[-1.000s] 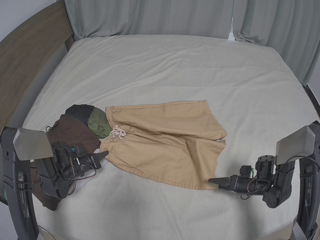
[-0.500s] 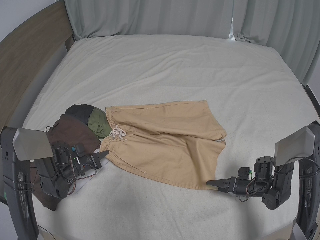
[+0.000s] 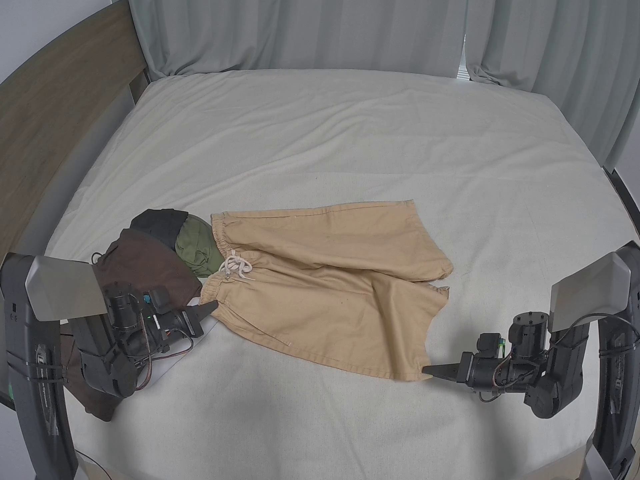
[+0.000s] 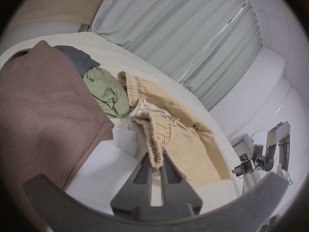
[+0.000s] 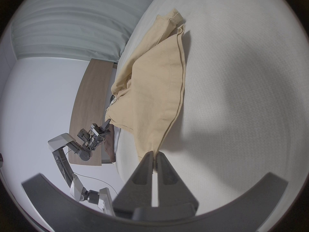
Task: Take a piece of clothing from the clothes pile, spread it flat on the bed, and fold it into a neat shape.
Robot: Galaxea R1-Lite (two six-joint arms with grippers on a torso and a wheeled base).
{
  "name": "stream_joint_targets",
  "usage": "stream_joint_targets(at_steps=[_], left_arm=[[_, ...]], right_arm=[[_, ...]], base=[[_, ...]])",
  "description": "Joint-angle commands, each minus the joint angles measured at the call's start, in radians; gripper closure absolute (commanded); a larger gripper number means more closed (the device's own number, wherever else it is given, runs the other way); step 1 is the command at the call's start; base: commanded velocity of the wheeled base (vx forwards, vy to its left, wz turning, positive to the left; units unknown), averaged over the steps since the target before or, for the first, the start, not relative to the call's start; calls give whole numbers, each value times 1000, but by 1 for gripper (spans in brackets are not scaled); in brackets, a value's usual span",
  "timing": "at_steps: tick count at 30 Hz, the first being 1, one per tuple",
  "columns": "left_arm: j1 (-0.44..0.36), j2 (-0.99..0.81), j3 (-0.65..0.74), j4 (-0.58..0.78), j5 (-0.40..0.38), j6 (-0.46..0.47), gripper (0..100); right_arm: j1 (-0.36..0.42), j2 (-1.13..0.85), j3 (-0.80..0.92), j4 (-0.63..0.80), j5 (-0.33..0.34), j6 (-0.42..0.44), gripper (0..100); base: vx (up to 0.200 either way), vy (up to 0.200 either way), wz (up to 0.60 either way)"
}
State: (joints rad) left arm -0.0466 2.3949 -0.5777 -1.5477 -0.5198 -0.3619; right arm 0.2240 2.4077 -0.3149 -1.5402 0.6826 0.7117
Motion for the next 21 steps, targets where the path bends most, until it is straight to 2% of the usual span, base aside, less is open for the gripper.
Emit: stream_joint_targets(at_steps=[1,8,14,21], left_arm=[[-6,-3,2,0,0,0,100],[-27,-39,39,1,-3,-15,100],[-56,-72,127,1,-20,-15,100],[-62,-91,220,0,-22,-6,100]], right_arm=[[-8,-24,5,0,0,0,100],[-55,-136,53,2,-1,-12,100],[-71,-214,111,2,-1,-28,100],[-81,-209,149,2,-3,-67,100]], base=[[0,0,0],[0,0,0],[0,0,0],[0,0,0]])
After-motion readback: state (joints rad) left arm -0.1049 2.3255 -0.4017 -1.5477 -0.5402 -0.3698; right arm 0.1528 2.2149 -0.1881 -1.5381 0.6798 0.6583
